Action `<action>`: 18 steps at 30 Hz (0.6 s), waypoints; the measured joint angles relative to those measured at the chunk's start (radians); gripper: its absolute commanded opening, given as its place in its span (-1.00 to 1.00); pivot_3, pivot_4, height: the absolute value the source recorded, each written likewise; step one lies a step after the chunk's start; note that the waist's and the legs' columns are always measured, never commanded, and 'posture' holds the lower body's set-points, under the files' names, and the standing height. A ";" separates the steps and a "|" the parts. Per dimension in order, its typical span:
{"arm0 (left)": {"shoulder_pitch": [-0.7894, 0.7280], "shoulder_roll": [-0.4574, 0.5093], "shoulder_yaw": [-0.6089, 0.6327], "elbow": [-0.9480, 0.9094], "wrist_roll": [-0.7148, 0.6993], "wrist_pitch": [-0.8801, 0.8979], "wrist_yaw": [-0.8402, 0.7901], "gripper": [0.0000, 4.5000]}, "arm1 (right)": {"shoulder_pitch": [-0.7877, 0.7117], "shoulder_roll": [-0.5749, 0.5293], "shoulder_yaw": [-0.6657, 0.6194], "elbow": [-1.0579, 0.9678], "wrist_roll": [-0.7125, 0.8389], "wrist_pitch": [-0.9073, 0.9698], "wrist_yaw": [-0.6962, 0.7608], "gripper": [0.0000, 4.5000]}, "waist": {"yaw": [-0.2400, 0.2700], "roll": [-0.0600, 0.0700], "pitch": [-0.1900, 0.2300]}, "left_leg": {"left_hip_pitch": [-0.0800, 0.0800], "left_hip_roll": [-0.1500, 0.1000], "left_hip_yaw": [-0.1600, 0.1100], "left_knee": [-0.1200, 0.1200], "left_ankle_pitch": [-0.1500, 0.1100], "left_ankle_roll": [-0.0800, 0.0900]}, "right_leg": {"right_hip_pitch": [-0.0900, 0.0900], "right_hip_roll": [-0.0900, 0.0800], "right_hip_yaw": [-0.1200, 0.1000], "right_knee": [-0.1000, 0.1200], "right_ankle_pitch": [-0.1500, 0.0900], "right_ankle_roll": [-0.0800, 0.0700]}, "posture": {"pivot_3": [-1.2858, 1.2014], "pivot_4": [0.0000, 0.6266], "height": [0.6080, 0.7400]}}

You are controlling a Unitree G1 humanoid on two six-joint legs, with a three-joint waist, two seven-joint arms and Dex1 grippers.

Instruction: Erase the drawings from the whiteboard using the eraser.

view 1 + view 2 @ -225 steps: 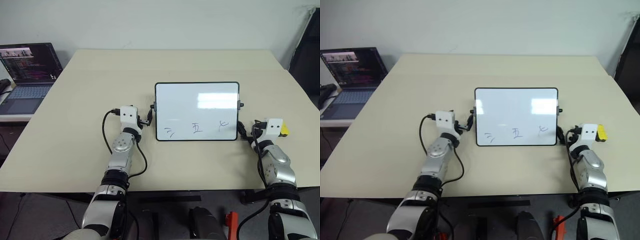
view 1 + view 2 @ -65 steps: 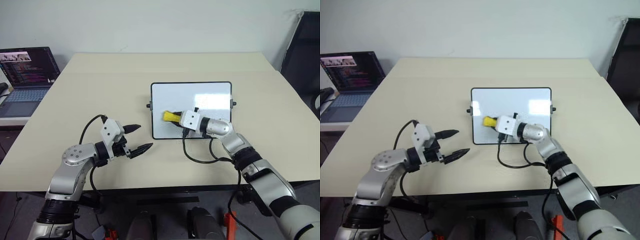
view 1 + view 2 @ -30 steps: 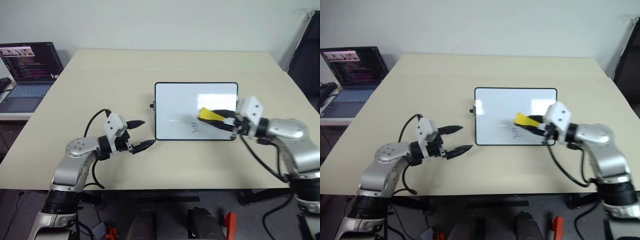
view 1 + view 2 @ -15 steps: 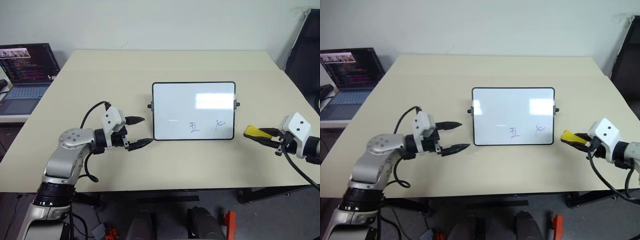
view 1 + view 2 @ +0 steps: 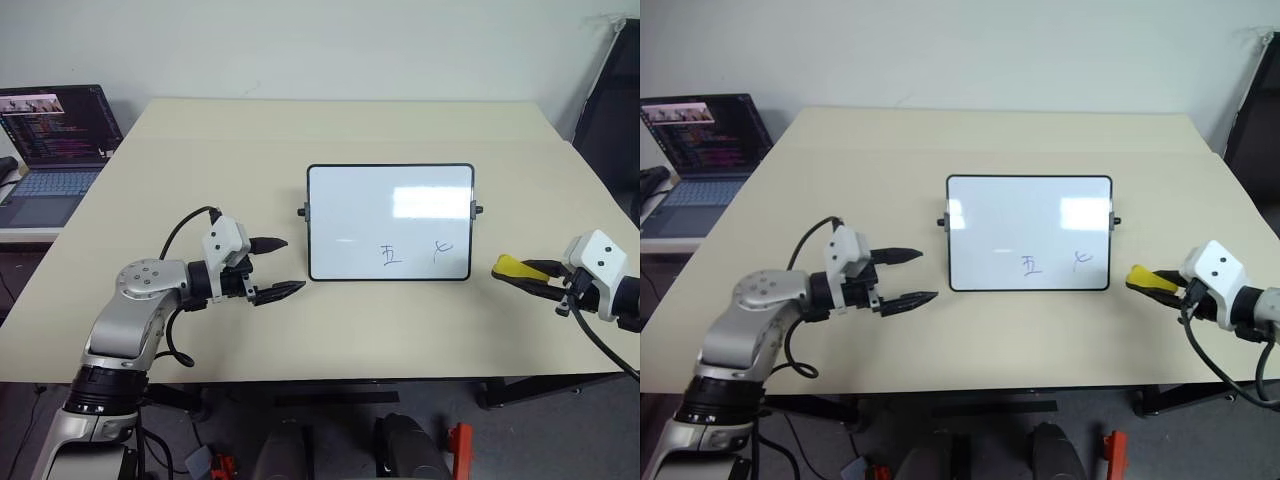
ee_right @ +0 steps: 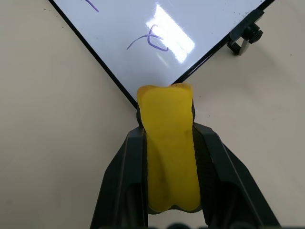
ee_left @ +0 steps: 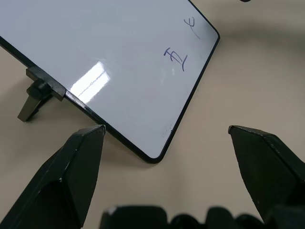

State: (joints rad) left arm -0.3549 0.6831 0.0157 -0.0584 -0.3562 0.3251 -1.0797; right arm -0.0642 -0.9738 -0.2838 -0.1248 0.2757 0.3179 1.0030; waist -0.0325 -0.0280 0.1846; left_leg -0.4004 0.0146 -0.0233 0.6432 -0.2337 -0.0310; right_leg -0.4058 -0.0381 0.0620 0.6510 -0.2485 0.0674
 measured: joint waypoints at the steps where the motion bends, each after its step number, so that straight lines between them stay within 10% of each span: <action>1: 0.000 0.000 0.000 0.000 0.000 0.001 0.000 1.00 | 0.000 0.000 0.000 0.000 0.000 0.000 0.000 -0.58 | 0.000 0.000 0.000 | 0.000 0.000 0.000 0.000 0.000 0.000 | 0.000 0.000 0.000 0.000 0.000 0.000 | 0.03 -0.52 1.00; 18: 0.000 -0.001 0.000 -0.005 -0.019 0.016 0.000 1.00 | 0.004 -0.001 -0.007 0.000 0.000 0.001 -0.002 -0.58 | 0.000 0.000 0.000 | 0.000 0.000 0.000 0.000 0.000 0.000 | 0.000 0.000 0.000 0.000 0.000 0.000 | 0.03 -0.52 1.00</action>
State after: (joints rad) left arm -0.3552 0.6826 0.0159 -0.0635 -0.3752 0.3415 -1.0798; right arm -0.0601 -0.9745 -0.2913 -0.1243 0.2758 0.3186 1.0014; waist -0.0324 -0.0280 0.1846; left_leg -0.4003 0.0146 -0.0233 0.6434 -0.2337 -0.0310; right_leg -0.4056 -0.0381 0.0620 0.6511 -0.2481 0.0670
